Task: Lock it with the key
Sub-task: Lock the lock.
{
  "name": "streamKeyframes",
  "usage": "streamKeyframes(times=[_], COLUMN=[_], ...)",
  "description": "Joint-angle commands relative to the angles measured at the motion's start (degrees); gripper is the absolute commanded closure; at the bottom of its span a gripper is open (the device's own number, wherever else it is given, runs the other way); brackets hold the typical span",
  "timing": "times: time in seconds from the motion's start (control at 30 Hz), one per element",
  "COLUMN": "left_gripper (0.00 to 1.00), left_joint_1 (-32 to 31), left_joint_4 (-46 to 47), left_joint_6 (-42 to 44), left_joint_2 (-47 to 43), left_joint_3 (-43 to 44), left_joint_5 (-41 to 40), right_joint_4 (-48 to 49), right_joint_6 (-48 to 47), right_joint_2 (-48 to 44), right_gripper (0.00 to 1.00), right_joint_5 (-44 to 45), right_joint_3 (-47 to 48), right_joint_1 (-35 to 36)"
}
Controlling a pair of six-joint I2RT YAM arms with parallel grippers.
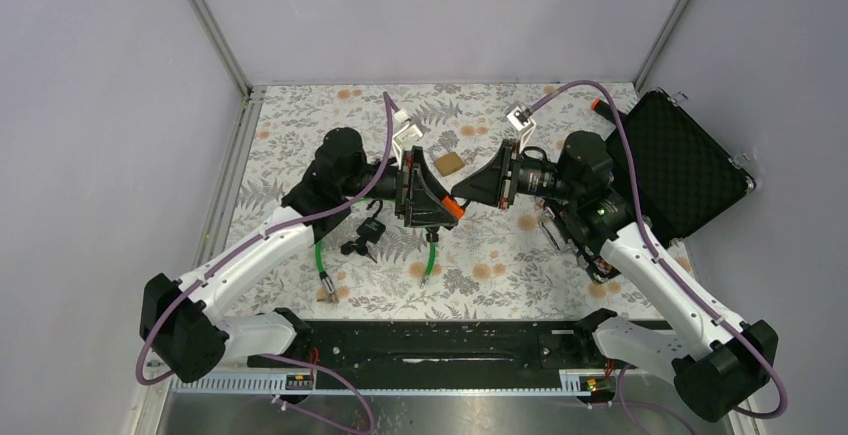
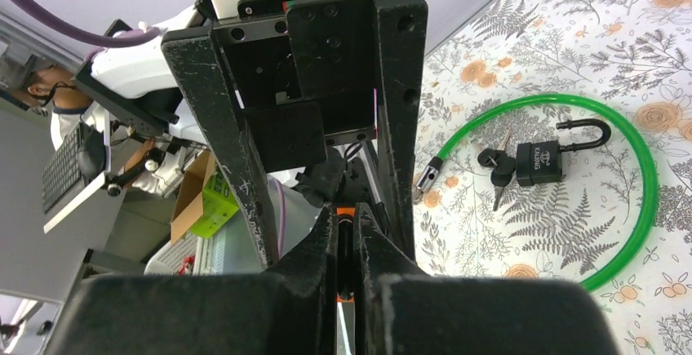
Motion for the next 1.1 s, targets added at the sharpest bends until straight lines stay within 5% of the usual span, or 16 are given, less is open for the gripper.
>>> streamKeyframes(times=[0.0, 0.33, 0.4, 0.5, 0.57, 0.87, 1.07], left_gripper=[0.42, 1.0, 1.0, 1.0, 1.0, 1.0, 1.0], left_joint_1=[-0.03, -0.83, -0.78, -0.52, -0.14, 0.13, 0.02], left_joint_4=[4.38, 4.3, 4.35, 4.59, 5.72, 30.69, 44.6], left_joint_6=[2.46, 2.15, 1.7, -0.27, -2.97, -14.17, -19.15], left_joint_2=[-0.79, 1.97, 2.05, 2.45, 2.72, -0.94, 0.73], left_joint_3=[-0.53, 0.07, 0.2, 0.82, 1.12, -6.1, -8.21], left_joint_5=[6.45, 6.79, 4.56, -0.76, -4.78, -25.71, -31.05], right_joint_4=[-0.11, 1.96, 2.36, 5.41, 8.08, 23.39, 28.86], right_joint_6=[-2.44, -0.04, 0.84, 2.19, 2.7, 10.32, 11.86], right_joint_2=[-0.11, 0.19, 0.01, -1.73, -3.22, -8.12, -6.61], right_gripper=[1.0, 1.0, 0.78, 0.24, 0.11, 0.07, 0.18], right_joint_5=[-5.32, -4.04, -2.56, 2.65, 7.55, 18.4, 15.83], right_joint_3=[4.4, 3.96, 3.76, 1.28, -1.72, -14.45, -16.66], right_joint_1=[0.03, 0.04, 0.04, 0.04, 0.08, -0.01, 0.12])
